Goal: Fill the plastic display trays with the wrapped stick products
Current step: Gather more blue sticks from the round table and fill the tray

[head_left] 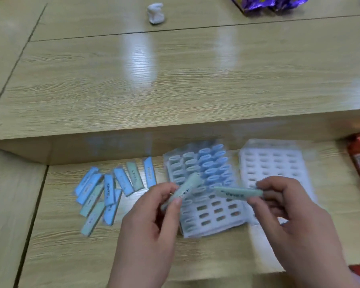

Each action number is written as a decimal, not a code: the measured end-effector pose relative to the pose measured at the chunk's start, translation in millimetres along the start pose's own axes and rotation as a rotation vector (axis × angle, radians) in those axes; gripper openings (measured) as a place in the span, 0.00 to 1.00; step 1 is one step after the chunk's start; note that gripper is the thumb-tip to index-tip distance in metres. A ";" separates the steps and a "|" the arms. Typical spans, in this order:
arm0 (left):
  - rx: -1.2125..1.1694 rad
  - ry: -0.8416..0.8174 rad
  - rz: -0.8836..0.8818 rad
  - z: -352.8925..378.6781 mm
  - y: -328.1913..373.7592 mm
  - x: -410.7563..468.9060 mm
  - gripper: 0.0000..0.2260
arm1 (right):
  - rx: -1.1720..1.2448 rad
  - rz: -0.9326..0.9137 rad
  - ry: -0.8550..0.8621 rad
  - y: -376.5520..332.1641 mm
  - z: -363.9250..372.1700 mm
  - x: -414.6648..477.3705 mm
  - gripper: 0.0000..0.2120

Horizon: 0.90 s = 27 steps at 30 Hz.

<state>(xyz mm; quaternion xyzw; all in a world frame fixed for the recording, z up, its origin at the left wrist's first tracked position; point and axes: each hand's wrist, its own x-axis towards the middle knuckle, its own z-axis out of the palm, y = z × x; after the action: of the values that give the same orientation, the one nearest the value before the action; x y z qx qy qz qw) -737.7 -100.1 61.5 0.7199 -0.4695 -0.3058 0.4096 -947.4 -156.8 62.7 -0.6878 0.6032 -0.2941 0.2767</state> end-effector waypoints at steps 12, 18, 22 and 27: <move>0.545 0.098 0.301 20.6 0.4 -10.7 0.08 | -0.007 -0.334 -0.133 34.4 21.3 8.1 0.10; 0.616 0.143 0.400 34.7 -1.3 -10.2 0.12 | 0.033 -0.384 -0.156 39.7 26.4 9.5 0.11; 0.672 0.147 0.425 40.7 -5.8 -9.4 0.09 | 0.069 -0.422 -0.170 43.4 26.7 6.7 0.10; 0.658 0.098 0.402 41.5 -6.3 -4.1 0.10 | 0.100 -0.453 -0.162 44.5 34.5 2.2 0.10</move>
<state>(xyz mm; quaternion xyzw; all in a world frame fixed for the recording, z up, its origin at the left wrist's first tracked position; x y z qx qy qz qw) -770.8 -107.4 36.3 0.7203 -0.6541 -0.0175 0.2304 -951.4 -163.4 6.9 -0.8122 0.3941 -0.3223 0.2848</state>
